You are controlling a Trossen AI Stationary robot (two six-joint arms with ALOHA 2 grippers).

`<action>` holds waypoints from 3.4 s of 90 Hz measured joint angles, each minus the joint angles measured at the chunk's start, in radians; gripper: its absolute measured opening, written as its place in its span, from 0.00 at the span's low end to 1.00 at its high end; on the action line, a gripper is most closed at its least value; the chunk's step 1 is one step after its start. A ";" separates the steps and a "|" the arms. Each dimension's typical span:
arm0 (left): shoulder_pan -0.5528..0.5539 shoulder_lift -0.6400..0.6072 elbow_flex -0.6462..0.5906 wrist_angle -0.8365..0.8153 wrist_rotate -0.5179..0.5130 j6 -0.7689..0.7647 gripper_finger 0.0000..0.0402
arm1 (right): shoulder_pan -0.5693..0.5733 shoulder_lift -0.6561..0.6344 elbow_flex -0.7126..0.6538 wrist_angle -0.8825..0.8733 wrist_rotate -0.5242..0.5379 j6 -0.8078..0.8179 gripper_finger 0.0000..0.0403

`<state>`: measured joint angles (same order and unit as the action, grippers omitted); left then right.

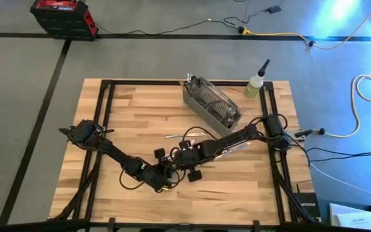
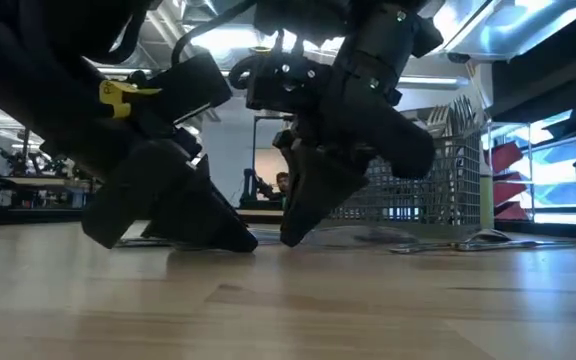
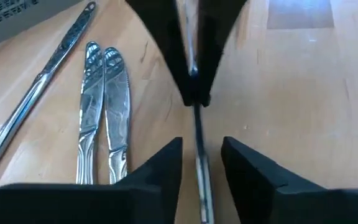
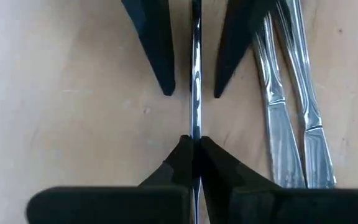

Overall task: Sort silverware
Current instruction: Put the silver knife into the gray silverware organizer

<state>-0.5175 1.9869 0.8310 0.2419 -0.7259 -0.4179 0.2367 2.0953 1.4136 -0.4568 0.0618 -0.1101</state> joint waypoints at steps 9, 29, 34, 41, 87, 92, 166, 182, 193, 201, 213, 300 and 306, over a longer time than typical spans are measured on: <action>0.000 0.000 0.000 0.002 0.001 0.001 0.15 | 0.000 0.000 0.000 0.000 -0.001 -0.001 0.00; 0.000 0.001 0.000 -0.001 -0.005 -0.007 0.02 | 0.001 0.000 0.000 0.006 -0.002 0.001 0.00; 0.001 0.001 0.000 -0.002 -0.005 -0.008 0.02 | 0.001 -0.001 0.000 0.006 -0.002 0.001 0.00; 0.003 0.000 0.000 -0.003 0.000 -0.008 0.01 | 0.001 -0.001 0.000 0.006 -0.002 0.005 0.00; 0.016 -0.002 -0.001 -0.005 0.034 -0.016 0.00 | -0.002 -0.063 0.002 -0.039 0.004 0.053 0.15; 0.015 -0.002 -0.001 -0.005 0.034 -0.017 0.00 | -0.002 -0.084 0.002 -0.040 0.015 0.053 0.15; -0.081 -0.252 -0.005 -0.260 -0.263 -0.073 0.00 | 0.271 -0.572 -0.138 -0.443 0.842 0.628 0.15; -0.119 -0.260 -0.005 -0.227 -0.410 -0.111 0.00 | 0.319 -0.573 -0.307 -0.361 0.941 0.883 0.15; -0.139 -0.260 -0.004 -0.180 -0.523 -0.143 0.00 | 0.317 -0.572 -0.427 -0.173 0.964 0.922 0.15; -0.149 -0.260 -0.004 -0.136 -0.594 -0.141 0.00 | 0.317 -0.573 -0.508 0.053 1.035 0.911 0.15; -0.149 -0.261 -0.003 -0.065 -0.626 -0.125 0.00 | 0.305 -0.566 -0.610 0.426 1.106 0.865 0.15; -0.182 -0.203 -0.001 0.172 -0.846 -0.388 0.00 | 0.129 -0.284 -0.614 1.293 0.871 0.530 0.15; -0.181 -0.203 -0.001 0.182 -0.842 -0.387 0.00 | 0.111 -0.272 -0.592 1.292 0.821 0.537 0.15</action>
<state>-0.6984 1.7844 0.8303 0.4236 -1.5682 -0.8051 0.3473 1.8237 0.8220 0.8356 0.8828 0.4271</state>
